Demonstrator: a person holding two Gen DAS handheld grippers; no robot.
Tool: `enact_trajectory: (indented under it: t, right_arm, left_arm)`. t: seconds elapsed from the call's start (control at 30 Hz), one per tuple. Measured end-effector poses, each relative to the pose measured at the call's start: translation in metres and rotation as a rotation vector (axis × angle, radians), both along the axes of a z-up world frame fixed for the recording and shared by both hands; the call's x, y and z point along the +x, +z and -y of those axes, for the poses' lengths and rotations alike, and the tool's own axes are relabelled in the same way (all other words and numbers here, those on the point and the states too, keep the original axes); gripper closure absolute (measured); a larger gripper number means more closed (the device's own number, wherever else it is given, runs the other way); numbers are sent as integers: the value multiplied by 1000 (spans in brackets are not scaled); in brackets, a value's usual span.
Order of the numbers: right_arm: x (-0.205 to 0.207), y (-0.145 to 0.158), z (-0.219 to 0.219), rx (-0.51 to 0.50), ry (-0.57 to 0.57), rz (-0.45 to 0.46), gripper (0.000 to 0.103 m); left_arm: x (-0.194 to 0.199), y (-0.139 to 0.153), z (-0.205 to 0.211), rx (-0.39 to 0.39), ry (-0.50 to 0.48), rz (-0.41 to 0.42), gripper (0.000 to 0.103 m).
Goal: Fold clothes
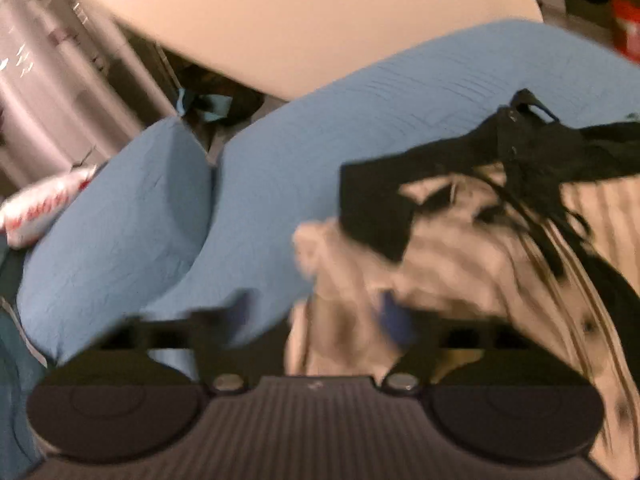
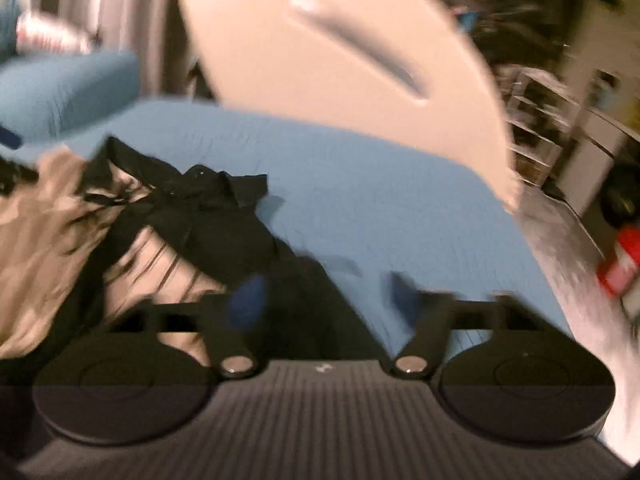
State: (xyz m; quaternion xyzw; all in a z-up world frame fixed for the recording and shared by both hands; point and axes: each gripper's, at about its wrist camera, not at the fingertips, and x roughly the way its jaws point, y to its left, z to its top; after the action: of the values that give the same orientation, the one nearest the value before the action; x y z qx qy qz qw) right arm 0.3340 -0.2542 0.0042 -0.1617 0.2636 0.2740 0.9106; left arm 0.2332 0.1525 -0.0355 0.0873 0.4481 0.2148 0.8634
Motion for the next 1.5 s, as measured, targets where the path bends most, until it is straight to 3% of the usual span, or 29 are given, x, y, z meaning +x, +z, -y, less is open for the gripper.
enact_trajectory:
  t: [0.07, 0.13, 0.23, 0.33, 0.4, 0.43, 0.53, 0.57, 0.6, 0.63, 0.67, 0.7, 0.77, 0.83, 0.9, 0.93, 1.0, 1.07, 1.13, 1.2, 1.23, 1.27, 1.3, 1.37, 1.47, 1.5]
  right_arm:
    - [-43, -7, 64, -29, -17, -45, 17]
    - [-69, -7, 109, -81, -78, -74, 17]
    - [-123, -22, 193, -108, -272, -210, 17]
    - [-136, -43, 225, -63, -324, -299, 18]
    - [-141, -52, 245, -39, -382, -315, 59]
    - [-139, -39, 258, -42, -501, -241, 81]
    - [-142, -6, 273, -118, -675, 10, 74]
    - [-137, -8, 273, -177, -676, 5, 59]
    - [-130, -16, 273, -241, -668, -67, 49]
    - [-121, -28, 276, -313, -656, -199, 41]
    - [-121, -30, 280, -289, -664, -237, 41]
    - [-128, -26, 280, -246, -700, -193, 40]
    - [-160, -2, 276, -140, -790, -10, 27]
    - [-196, 16, 251, 16, -691, 97, 25]
    - [-209, 13, 210, 82, -442, 33, 22]
    - [-219, 4, 167, 77, -219, -52, 21]
    - [-233, -17, 106, 53, -18, -159, 21]
    - [-229, -39, 70, 134, -35, -282, 21]
    - [-203, -65, 51, 198, -177, -415, 21]
    - [-191, -78, 37, 231, -244, -403, 15]
    - [-189, -76, 26, 194, -194, -387, 25]
    - [-189, -70, 21, 193, -131, -372, 90]
    - [-191, -59, 20, 196, -99, -345, 95]
    - [-198, -36, 34, 169, -136, -262, 96]
    - [-216, -10, 79, 143, -191, -205, 96]
    - [-215, -8, 95, 125, -210, -223, 95]
  left_arm:
    - [-44, 7, 20, -79, -39, 9, 8]
    - [-77, 2, 46, -101, -115, -28, 7]
    - [-115, -13, 93, -57, -260, -131, 6]
    - [-130, -49, 123, -53, -348, -292, 7]
    - [-147, -55, 127, -42, -329, -263, 5]
    - [-150, -52, 123, -50, -300, -271, 6]
    - [-162, -38, 110, -63, -240, -248, 6]
    - [-167, -36, 106, -49, -222, -243, 6]
    - [-171, -33, 102, -47, -206, -237, 6]
    - [-175, -29, 97, -51, -188, -229, 6]
    - [-179, -26, 93, -55, -170, -222, 6]
    - [-184, -19, 89, -70, -147, -195, 6]
    - [-199, -2, 86, -119, -94, -126, 0]
    - [-215, 9, 82, -206, -45, -87, 0]
    - [-226, 12, 79, -306, -8, -87, 0]
    - [-232, 11, 80, -347, 0, -98, 1]
    - [-232, 10, 83, -329, 5, -100, 1]
    - [-233, 12, 88, -313, 16, -84, 0]
    - [-233, 8, 93, -319, 19, -84, 0]
    - [-232, 6, 104, -277, -28, -110, 1]
    - [-231, 5, 108, -266, -54, -116, 0]
    - [-232, 5, 111, -268, -67, -120, 0]
    - [-233, 4, 111, -272, -67, -124, 0]
    - [-231, 2, 105, -295, -45, -134, 0]
    - [-228, -2, 99, -340, -22, -150, 0]
    - [-226, -4, 99, -345, -19, -165, 0]
